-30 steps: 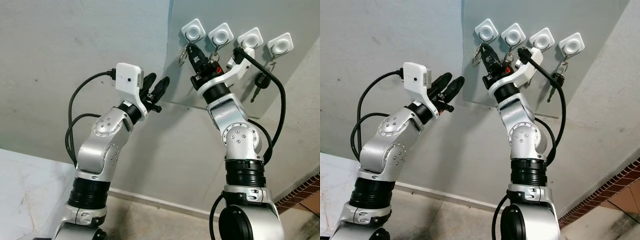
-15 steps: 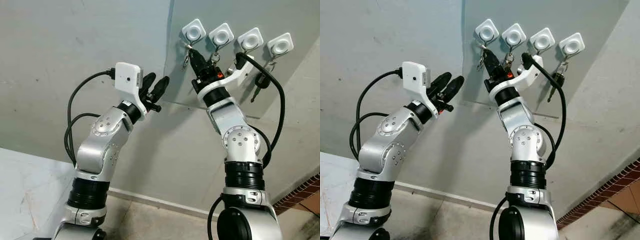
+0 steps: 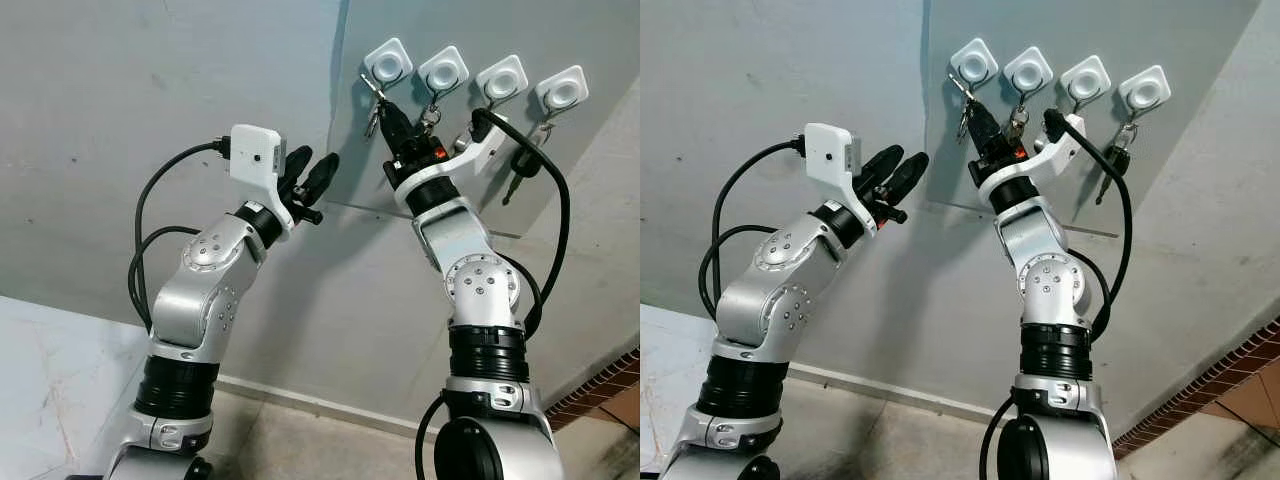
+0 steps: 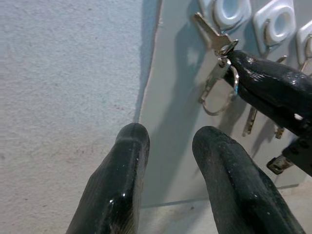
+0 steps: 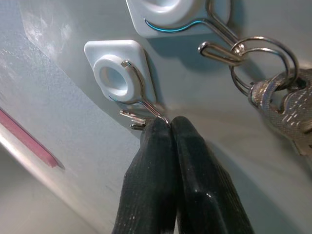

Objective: Hang keys on a hook

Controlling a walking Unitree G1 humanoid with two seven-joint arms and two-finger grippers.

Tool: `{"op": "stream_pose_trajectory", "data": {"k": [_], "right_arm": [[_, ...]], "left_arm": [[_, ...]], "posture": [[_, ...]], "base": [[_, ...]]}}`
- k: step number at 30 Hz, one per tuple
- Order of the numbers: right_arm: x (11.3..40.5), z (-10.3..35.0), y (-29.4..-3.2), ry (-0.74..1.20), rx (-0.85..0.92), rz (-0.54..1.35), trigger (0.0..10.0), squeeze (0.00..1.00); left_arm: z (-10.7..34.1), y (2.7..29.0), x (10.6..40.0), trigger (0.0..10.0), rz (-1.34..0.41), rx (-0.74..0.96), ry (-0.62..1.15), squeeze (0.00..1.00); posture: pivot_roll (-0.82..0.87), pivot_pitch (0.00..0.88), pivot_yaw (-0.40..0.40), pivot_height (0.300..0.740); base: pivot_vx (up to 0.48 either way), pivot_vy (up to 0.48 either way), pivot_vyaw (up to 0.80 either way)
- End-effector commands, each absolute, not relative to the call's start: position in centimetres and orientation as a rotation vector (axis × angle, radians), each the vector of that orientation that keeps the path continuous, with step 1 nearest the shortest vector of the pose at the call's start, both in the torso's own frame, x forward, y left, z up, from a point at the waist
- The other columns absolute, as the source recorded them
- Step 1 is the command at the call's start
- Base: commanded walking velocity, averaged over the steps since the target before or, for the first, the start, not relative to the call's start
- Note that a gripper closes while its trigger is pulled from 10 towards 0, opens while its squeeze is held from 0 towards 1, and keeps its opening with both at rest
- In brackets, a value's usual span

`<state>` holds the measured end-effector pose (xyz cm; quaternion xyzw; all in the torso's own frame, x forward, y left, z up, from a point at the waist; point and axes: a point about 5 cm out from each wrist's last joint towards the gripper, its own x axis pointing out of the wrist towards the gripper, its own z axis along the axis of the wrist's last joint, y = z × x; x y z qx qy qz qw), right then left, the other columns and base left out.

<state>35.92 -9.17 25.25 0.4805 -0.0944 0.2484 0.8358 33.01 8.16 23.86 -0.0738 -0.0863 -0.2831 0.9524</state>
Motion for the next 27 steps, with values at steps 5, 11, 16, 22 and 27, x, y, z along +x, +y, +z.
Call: {"op": "stream_pose_trajectory", "data": {"k": [5, 11, 16, 22, 27], "right_arm": [[35.7, 24.7, -9.4, -0.232, 0.99, 0.498, 10.0, 0.0], [35.4, 24.5, -9.2, -0.244, 0.924, 0.503, 10.0, 0.0], [35.1, 24.0, -9.0, -0.237, 0.851, 0.506, 10.0, 0.0], [34.8, 23.3, -8.5, -0.225, 0.755, 0.527, 10.0, 0.0], [34.6, 23.2, -8.2, -0.229, 0.691, 0.535, 10.0, 0.0]], "left_arm": [[24.7, 8.1, 32.8, 10.0, -0.579, -0.15, -0.202, 0.0], [24.7, 8.1, 32.8, 10.0, -0.577, -0.15, -0.202, 0.0], [24.7, 8.1, 32.8, 10.0, -0.574, -0.151, -0.201, 0.0], [24.7, 8.0, 32.7, 10.0, -0.575, -0.154, -0.199, 0.0], [24.7, 7.9, 32.7, 10.0, -0.576, -0.156, -0.199, 0.0]], "posture": [[0.15, 0.018, -0.053, 0.74], [0.15, 0.021, -0.053, 0.74], [0.15, 0.022, -0.053, 0.74], [0.15, 0.021, -0.053, 0.74], [0.15, 0.02, -0.054, 0.74]], "base": [[0.0, 0.0, 0.0], [0.0, 0.0, 0.0], [0.0, 0.0, 0.0], [0.0, 0.0, 0.0], [0.0, 0.0, 0.0]]}}
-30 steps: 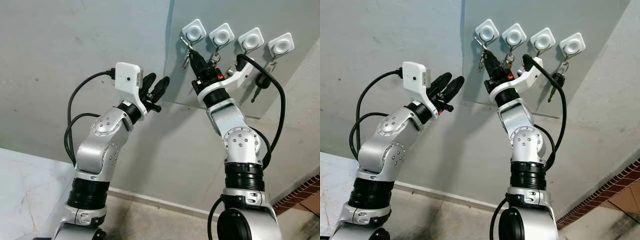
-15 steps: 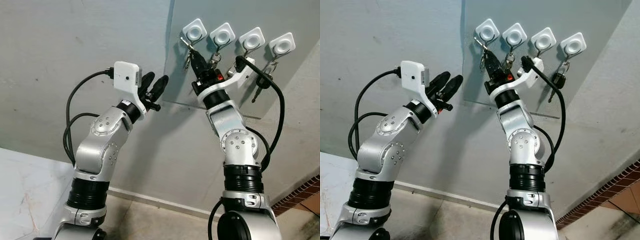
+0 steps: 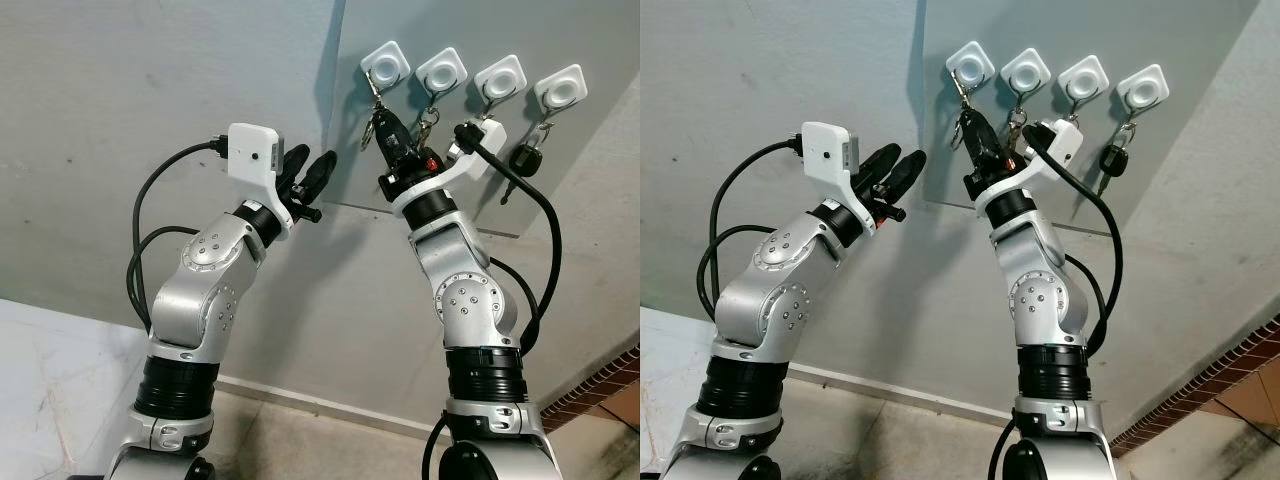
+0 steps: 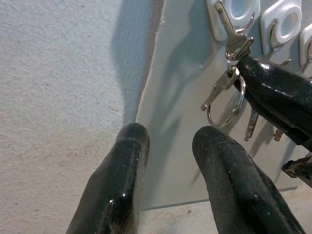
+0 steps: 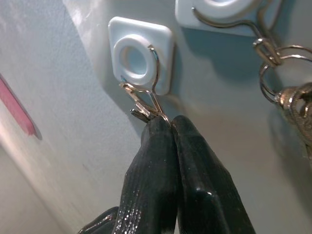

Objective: Hang keys on a hook

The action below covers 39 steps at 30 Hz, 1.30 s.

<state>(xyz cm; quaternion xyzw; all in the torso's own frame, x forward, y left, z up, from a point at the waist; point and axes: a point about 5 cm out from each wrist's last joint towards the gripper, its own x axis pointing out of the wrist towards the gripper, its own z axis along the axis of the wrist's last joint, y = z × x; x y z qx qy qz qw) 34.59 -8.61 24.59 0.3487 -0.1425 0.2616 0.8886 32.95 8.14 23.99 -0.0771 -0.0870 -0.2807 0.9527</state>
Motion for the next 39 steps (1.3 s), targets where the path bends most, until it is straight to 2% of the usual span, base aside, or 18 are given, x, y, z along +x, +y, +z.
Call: {"op": "stream_pose_trajectory", "data": {"k": [1, 2, 3, 4, 5, 24, 28, 29, 33, 34, 35, 37, 39], "right_arm": [[34.6, 23.2, -8.2, -0.231, 0.683, 0.535, 10.0, 0.0], [34.6, 23.2, -8.2, -0.233, 0.677, 0.537, 10.0, 0.0], [34.5, 23.2, -8.2, -0.235, 0.676, 0.541, 10.0, 0.16], [34.5, 23.2, -8.1, -0.236, 0.676, 0.544, 10.0, 0.16], [34.5, 23.2, -8.1, -0.238, 0.675, 0.545, 10.0, 1.0], [34.3, 22.4, -8.8, -0.248, 0.627, 0.536, 10.0, 1.0], [33.9, 20.2, -9.6, -0.204, 0.554, 0.501, 10.0, 1.0], [33.6, 18.3, -10.2, -0.16, 0.476, 0.467, 10.0, 1.0], [33.2, 16.7, -10.8, -0.123, 0.431, 0.445, 10.0, 1.0], [32.6, 14.2, -11.7, -0.065, 0.375, 0.398, 10.0, 1.0], [32.6, 14.2, -11.7, -0.065, 0.375, 0.398, 10.0, 1.0], [31.5, 10.5, -13.0, 0.027, 0.298, 0.355, 10.0, 1.0], [31.3, 9.9, -13.1, 0.043, 0.294, 0.347, 10.0, 1.0]], "left_arm": [[24.7, 7.9, 32.7, 10.0, -0.576, -0.156, -0.199, 0.0], [24.7, 7.9, 32.7, 10.0, -0.576, -0.156, -0.199, 0.0], [24.7, 7.9, 32.7, 10.0, -0.577, -0.156, -0.199, 0.0], [24.7, 7.9, 32.7, 10.0, -0.577, -0.156, -0.198, 0.0], [24.6, 7.8, 32.6, 10.0, -0.577, -0.157, -0.198, 0.0], [24.2, 8.2, 32.8, 10.0, -0.543, -0.153, -0.187, 0.0], [22.9, 8.5, 33.0, 10.0, -0.506, -0.146, -0.15, 0.0], [21.4, 8.9, 33.2, 10.0, -0.476, -0.147, -0.106, 0.0], [20.2, 9.2, 33.3, 10.0, -0.449, -0.125, -0.08, 0.0], [17.7, 9.4, 33.2, 10.0, -0.414, -0.129, -0.011, 0.0], [17.7, 9.4, 33.2, 10.0, -0.414, -0.129, -0.011, 0.0], [13.5, 9.5, 32.8, 10.0, -0.39, -0.062, 0.089, 0.0], [12.8, 9.5, 32.7, 10.0, -0.391, -0.062, 0.11, 0.0]], "posture": [[0.15, 0.02, -0.054, 0.74], [0.15, 0.018, -0.054, 0.74], [0.15, 0.019, -0.055, 0.74], [0.15, 0.019, -0.055, 0.74], [0.15, 0.019, -0.055, 0.74], [0.15, 0.035, -0.06, 0.74], [0.15, 0.036, -0.06, 0.74], [0.15, 0.036, -0.058, 0.74], [0.15, 0.034, -0.057, 0.74], [0.15, 0.033, -0.053, 0.74], [0.15, 0.033, -0.053, 0.74], [0.14, 0.03, -0.042, 0.74], [0.13, 0.031, -0.037, 0.74]], "base": [[0.0, 0.0, 0.0], [0.0, 0.0, 0.0], [0.0, 0.0, 0.0], [0.0, 0.0, 0.0], [0.0, 0.0, 0.0], [0.0, 0.0, 0.0], [0.0, 0.0, 0.0], [0.0, 0.0, 0.0], [0.0, 0.0, 0.0], [0.0, 0.0, 0.0], [0.0, 0.0, 0.0], [0.0, 0.0, 0.0], [0.0, 0.0, 0.0]]}}
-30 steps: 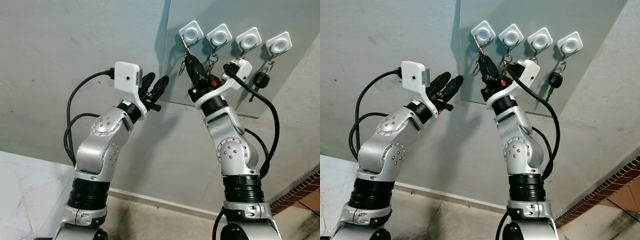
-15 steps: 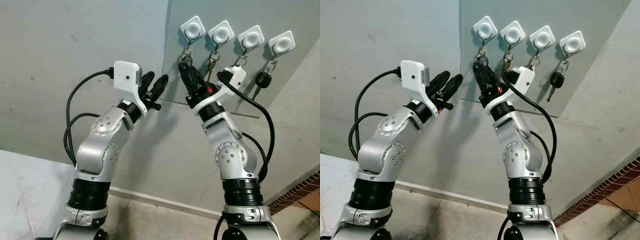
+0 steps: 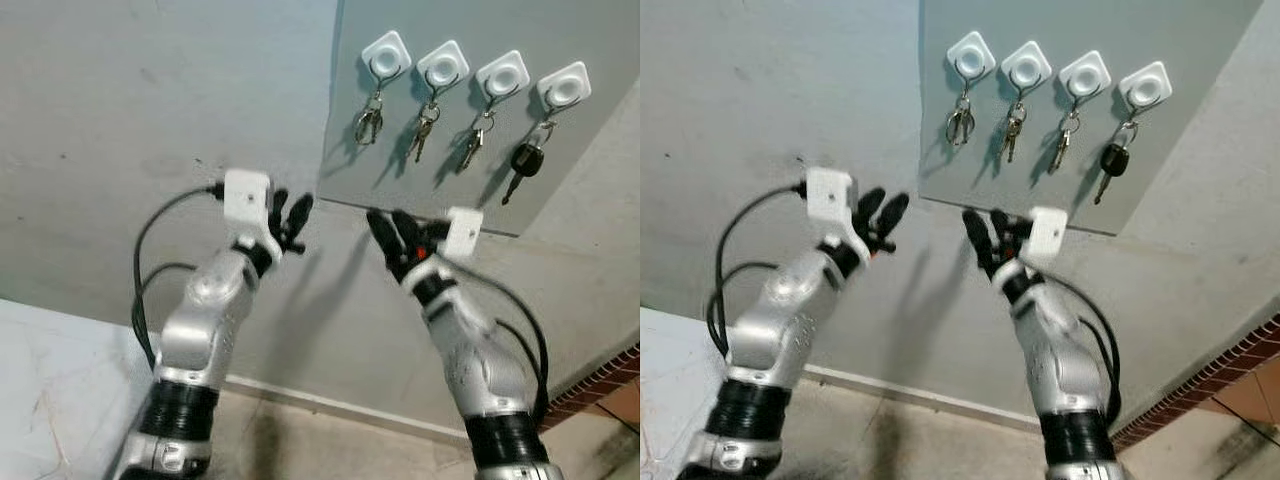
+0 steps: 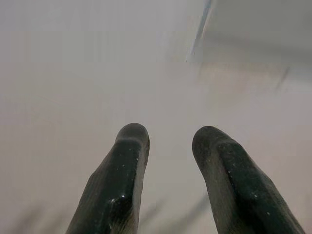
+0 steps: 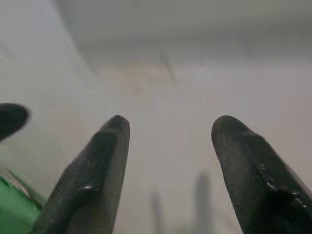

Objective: Hang keys on a hook

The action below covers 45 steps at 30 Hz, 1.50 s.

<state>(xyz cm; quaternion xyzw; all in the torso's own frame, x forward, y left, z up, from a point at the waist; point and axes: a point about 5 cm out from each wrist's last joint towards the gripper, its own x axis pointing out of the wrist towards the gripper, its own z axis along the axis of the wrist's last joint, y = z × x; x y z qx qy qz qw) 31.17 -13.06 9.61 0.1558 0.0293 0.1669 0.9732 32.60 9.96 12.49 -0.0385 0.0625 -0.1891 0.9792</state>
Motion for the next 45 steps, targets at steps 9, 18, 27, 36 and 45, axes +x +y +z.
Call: {"op": "stream_pose_trajectory", "data": {"k": [9, 18, 27, 36, 45], "right_arm": [[27.4, 0.8, -15.4, 0.336, 0.119, 0.227, 10.0, 1.0], [24.0, -4.0, -16.6, 0.56, 0.019, 0.166, 10.0, 1.0], [19.6, -7.3, -18.1, 0.788, -0.044, 0.102, 10.0, 1.0], [16.7, -8.8, -18.4, 0.9, -0.009, 0.063, 10.0, 1.0], [14.6, -9.7, -18.4, 0.966, 0.034, 0.019, 10.0, 1.0]], "left_arm": [[3.5, 10.6, 30.3, 10.0, -0.385, 0.064, 0.335, 0.0], [-1.9, 10.3, 27.1, 10.0, -0.411, 0.054, 0.551, 0.0], [-5.3, 10.9, 23.4, 10.0, -0.379, 0.1, 0.74, 0.0], [-7.4, 13.2, 20.5, 10.0, -0.279, 0.077, 0.874, 0.0], [-8.1, 15.5, 19.1, 10.0, -0.169, 0.004, 0.902, 0.0]], "posture": [[0.12, 0.012, -0.02, 0.74], [0.12, 0.0, -0.018, 0.74], [0.12, 0.0, -0.016, 0.74], [0.11, 0.0, -0.004, 0.74], [0.11, 0.0, 0.021, 0.74]], "base": [[0.0, 0.0, 0.0], [0.0, 0.0, 0.0], [0.0, 0.0, 0.0], [0.0, 0.0, 0.0], [0.0, 0.0, 0.0]]}}
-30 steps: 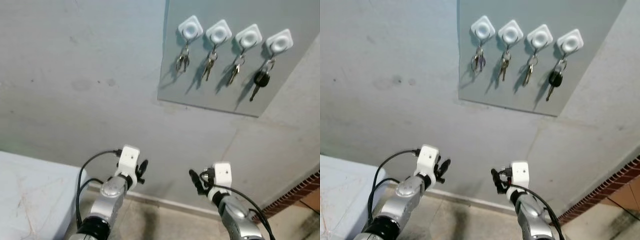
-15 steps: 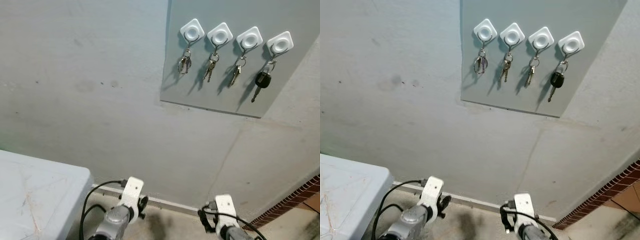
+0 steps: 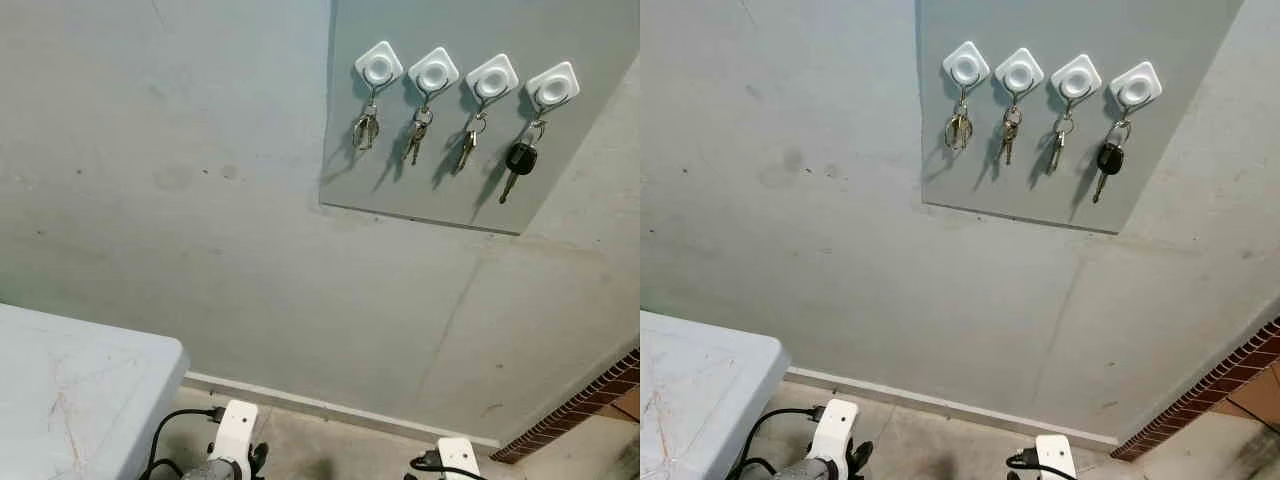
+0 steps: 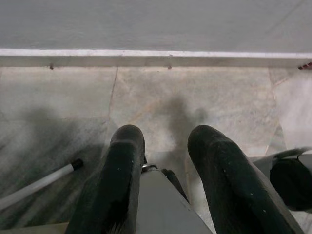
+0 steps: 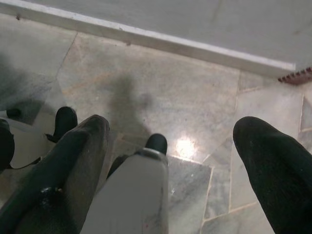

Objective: Hang keys on a hook

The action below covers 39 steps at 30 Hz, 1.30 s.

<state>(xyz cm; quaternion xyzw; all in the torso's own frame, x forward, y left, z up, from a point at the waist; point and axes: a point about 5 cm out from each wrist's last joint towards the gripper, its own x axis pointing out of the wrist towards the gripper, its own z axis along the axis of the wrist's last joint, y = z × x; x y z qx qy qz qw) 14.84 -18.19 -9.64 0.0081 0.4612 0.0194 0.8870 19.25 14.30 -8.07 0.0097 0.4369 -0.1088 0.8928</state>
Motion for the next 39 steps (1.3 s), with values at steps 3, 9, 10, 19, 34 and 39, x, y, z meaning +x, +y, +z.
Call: {"op": "stream_pose_trajectory", "data": {"k": [3, 9, 10, 19, 34, 39], "right_arm": [[14.0, -10.0, -18.4, 0.984, 0.029, 0.021, 10.0, 1.0], [13.0, -10.3, -18.7, 1.016, 0.069, -0.013, 10.0, 0.0], [13.3, -10.2, -18.6, 1.007, 0.093, -0.021, 10.0, 0.0], [14.4, -9.9, -18.4, 0.994, 0.087, -0.001, 10.0, 0.0], [13.5, -10.2, -18.4, 1.014, 0.104, -0.008, 10.0, 0.0], [13.3, -10.2, -18.4, 1.016, 0.11, -0.02, 10.0, 0.0]], "left_arm": [[-8.1, 15.8, 19.0, 10.0, -0.153, -0.003, 0.904, 0.0], [-8.2, 16.1, 18.9, 10.0, -0.141, 0.007, 0.912, 0.0], [-8.2, 16.0, 18.9, 10.0, -0.144, 0.012, 0.915, 0.0], [-8.3, 15.7, 18.7, 10.0, -0.184, 0.054, 0.923, 0.0], [-8.5, 15.5, 18.3, 10.0, -0.21, 0.069, 0.942, 0.0], [-8.6, 15.6, 18.2, 10.0, -0.208, 0.072, 0.947, 0.0]], "posture": [[0.11, 0.0, 0.02, 0.74], [0.11, 0.0, 0.021, 0.74], [0.1, 0.0, 0.021, 0.74], [0.1, 0.0, 0.02, 0.74], [0.09, 0.0, 0.018, 0.74], [0.09, 0.0, 0.019, 0.74]], "base": [[0.0, 0.0, 0.0], [0.0, 0.0, 0.0], [0.0, 0.0, 0.0], [0.0, 0.0, 0.0], [0.0, -0.262, 0.0], [0.0, -0.385, 0.0]]}}
